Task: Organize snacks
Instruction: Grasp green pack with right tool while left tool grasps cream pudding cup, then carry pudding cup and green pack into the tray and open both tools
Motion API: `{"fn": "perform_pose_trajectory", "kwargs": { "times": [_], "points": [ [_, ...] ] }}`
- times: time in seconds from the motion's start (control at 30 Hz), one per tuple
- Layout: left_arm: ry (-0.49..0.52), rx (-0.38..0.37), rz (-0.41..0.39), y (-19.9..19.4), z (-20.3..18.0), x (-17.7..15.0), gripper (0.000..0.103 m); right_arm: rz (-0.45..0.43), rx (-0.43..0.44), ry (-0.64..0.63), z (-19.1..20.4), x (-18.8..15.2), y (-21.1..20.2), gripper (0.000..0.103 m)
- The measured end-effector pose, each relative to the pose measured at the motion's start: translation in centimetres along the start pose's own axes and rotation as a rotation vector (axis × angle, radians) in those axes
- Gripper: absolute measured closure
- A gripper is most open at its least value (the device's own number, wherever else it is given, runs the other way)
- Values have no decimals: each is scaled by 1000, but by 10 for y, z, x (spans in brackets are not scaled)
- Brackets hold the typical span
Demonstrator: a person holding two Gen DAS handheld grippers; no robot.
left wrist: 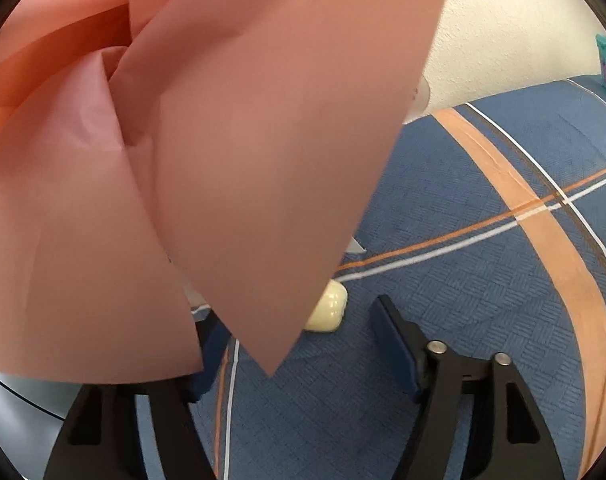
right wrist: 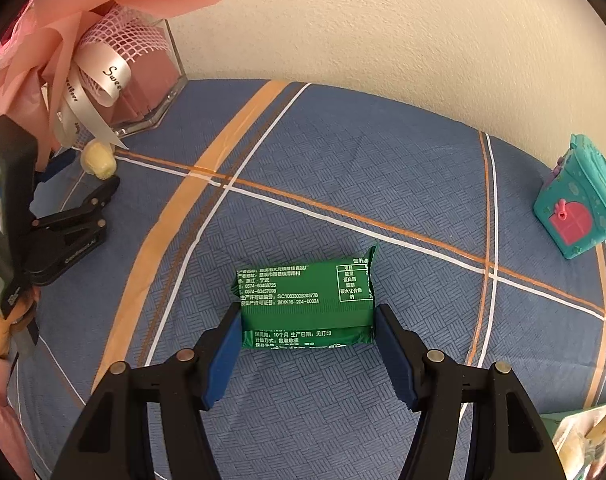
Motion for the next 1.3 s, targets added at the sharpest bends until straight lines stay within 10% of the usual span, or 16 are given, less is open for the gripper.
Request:
{"fn": "perform_pose_trajectory", "kwargs": {
  "times": [0.17,0.67,1.3],
  "points": [
    [23,6,2,9,-4,6,57,1,-1,-3,0,0,1,36],
    [-48,-65,-13,-28,-2,-18,66,-1,18,0,-1,-11,-9,36],
    [-405,-340,13,-231,-103,-3,66,-24,32,198,-60,-106,-141,36]
  ]
}}
Point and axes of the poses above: each gripper's, at about its wrist camera, not at the fingertips, and y roughly the way its jaws point, z to its left, x to its top, the point moved 9 cm from there along y, roughly the way its jaws point, and after that the axes turned 8 degrees about -z, right-handed, at the moved point
